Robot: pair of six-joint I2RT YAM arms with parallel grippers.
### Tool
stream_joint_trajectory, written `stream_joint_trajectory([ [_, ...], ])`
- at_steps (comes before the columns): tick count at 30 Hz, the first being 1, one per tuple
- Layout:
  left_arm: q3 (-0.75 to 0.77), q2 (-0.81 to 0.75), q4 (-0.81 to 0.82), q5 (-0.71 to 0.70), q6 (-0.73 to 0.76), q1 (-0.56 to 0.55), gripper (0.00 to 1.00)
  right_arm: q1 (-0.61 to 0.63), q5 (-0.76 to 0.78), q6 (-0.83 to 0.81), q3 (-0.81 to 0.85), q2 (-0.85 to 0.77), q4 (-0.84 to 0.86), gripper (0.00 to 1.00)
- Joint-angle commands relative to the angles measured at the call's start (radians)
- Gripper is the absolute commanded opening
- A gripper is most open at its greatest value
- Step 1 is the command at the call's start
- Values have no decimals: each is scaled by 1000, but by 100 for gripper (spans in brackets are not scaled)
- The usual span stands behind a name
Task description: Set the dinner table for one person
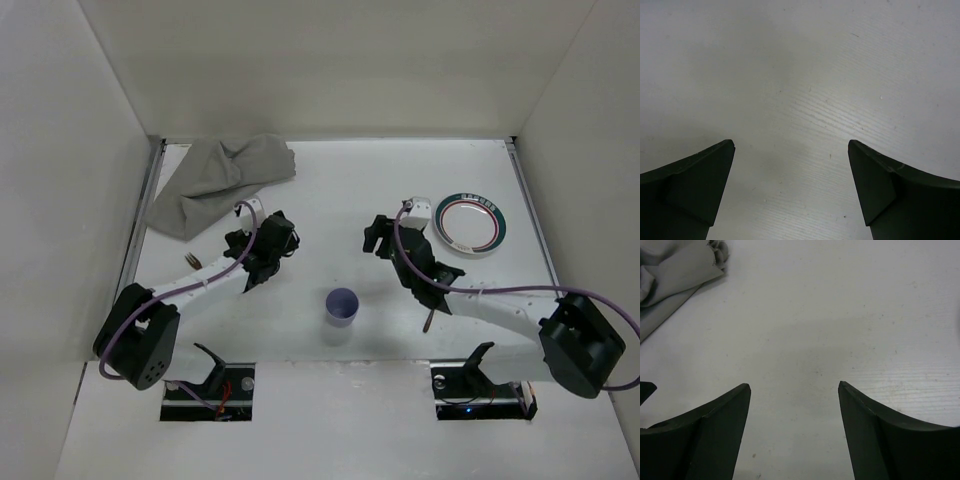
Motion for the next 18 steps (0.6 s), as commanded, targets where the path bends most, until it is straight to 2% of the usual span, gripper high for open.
stream_joint_trajectory([
  [1, 34, -18, 44, -39, 22, 4, 100, -20, -25, 33, -3, -22, 51, 76],
  [4, 44, -15, 63, -46, 30, 14, 100, -34, -42, 46, -21, -52, 61, 64],
  [8, 50, -3, 104, -56, 59, 23, 100, -63, -100, 65, -45, -101, 60, 27],
  [10, 63, 23, 156, -37, 102, 46, 100, -88, -131, 82, -65, -115, 76, 16],
  [12, 89, 69, 211, -22, 163, 68, 100, -111, -173, 99, -81, -114, 93, 12],
  [15, 127, 142, 322, -25, 201, 85, 100, -132, -208, 125, -82, -105, 90, 13],
  [18, 181, 218, 399, -10, 269, 114, 98, -148, -216, 135, -87, -99, 94, 21],
])
